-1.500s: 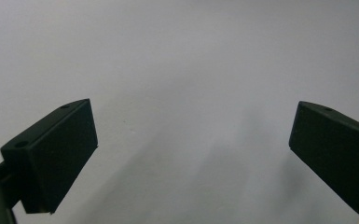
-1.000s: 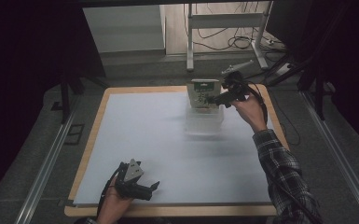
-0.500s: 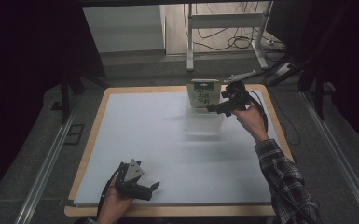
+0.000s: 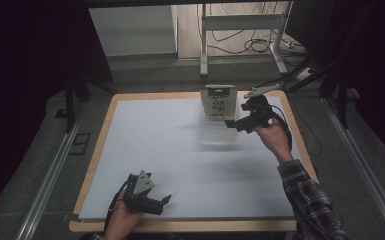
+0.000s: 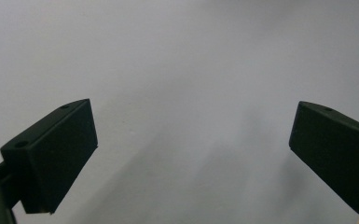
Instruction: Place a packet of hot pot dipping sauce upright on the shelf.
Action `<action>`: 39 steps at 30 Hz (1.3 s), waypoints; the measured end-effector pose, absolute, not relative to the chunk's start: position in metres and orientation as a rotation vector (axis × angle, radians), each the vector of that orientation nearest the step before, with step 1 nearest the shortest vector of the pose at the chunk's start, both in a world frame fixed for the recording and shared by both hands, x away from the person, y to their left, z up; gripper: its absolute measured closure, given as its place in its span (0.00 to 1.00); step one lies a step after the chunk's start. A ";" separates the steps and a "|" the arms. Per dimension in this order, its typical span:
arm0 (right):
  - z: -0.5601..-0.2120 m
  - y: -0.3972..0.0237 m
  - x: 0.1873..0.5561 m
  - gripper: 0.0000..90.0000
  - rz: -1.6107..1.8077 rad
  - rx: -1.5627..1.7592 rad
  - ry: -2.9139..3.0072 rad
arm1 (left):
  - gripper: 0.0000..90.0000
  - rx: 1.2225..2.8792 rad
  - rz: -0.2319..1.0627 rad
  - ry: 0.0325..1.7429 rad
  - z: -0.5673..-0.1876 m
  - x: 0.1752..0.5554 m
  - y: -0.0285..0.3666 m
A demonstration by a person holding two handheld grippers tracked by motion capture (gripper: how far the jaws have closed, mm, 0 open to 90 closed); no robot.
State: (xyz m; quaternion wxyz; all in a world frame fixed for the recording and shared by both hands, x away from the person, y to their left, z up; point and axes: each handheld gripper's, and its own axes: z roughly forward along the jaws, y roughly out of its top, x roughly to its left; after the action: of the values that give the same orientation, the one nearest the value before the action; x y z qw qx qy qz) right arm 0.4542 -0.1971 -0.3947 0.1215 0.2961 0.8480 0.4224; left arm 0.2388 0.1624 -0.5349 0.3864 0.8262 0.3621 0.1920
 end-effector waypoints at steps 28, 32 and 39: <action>-0.433 -0.211 0.413 0.00 1.323 0.885 2.452 | 0.01 2.107 0.479 0.922 -0.535 0.239 0.163; -0.435 -0.218 0.408 0.00 1.331 0.901 2.445 | 0.01 2.103 0.480 0.925 -0.535 0.239 0.163; -0.437 -0.229 0.398 0.00 1.339 0.915 2.438 | 0.01 2.100 0.480 0.926 -0.535 0.239 0.164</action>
State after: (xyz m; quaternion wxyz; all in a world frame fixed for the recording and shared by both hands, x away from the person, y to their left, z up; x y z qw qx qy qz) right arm 0.3977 -0.2289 -0.4367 0.1065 0.3105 0.8279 0.4548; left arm 0.2387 0.1636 -0.5347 0.3879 0.8256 0.3639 0.1885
